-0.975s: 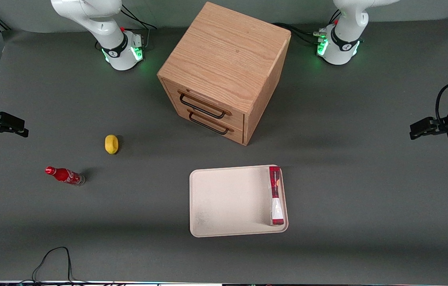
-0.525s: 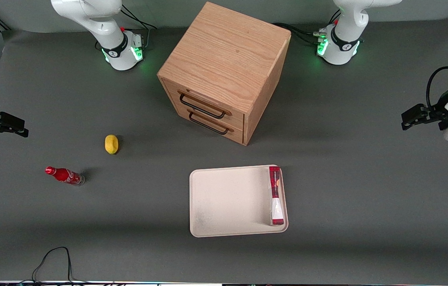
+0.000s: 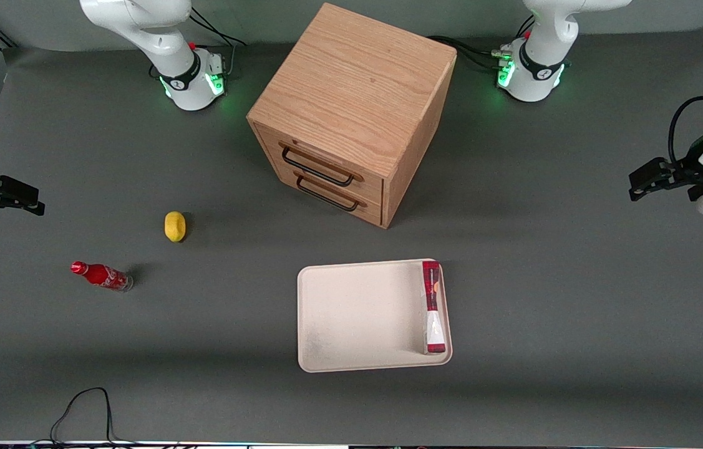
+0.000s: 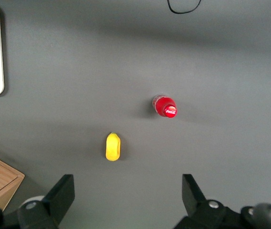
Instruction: Place red cookie box on tray
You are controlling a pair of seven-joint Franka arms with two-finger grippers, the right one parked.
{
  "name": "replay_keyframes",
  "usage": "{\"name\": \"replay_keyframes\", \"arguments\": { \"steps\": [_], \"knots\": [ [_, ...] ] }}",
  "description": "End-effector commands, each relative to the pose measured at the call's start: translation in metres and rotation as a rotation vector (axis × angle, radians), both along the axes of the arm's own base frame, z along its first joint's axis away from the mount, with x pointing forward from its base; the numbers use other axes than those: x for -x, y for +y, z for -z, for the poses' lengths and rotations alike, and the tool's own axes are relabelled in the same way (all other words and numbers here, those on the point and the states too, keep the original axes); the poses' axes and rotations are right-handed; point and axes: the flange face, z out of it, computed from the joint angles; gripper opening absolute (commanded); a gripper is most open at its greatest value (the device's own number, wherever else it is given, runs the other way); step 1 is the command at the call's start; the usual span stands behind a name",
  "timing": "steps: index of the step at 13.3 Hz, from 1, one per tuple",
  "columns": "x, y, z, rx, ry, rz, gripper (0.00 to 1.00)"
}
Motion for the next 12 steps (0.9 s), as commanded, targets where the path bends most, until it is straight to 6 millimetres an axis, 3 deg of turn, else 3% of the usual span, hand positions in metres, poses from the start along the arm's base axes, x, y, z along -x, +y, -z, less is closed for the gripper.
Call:
{"name": "replay_keyframes", "arguments": {
  "steps": [1, 12],
  "knots": [
    [0.0004, -0.0063, -0.0065, 0.009, 0.017, -0.009, 1.0],
    [0.0005, -0.0104, -0.004, 0.032, 0.025, -0.009, 1.0]
  ]
}}
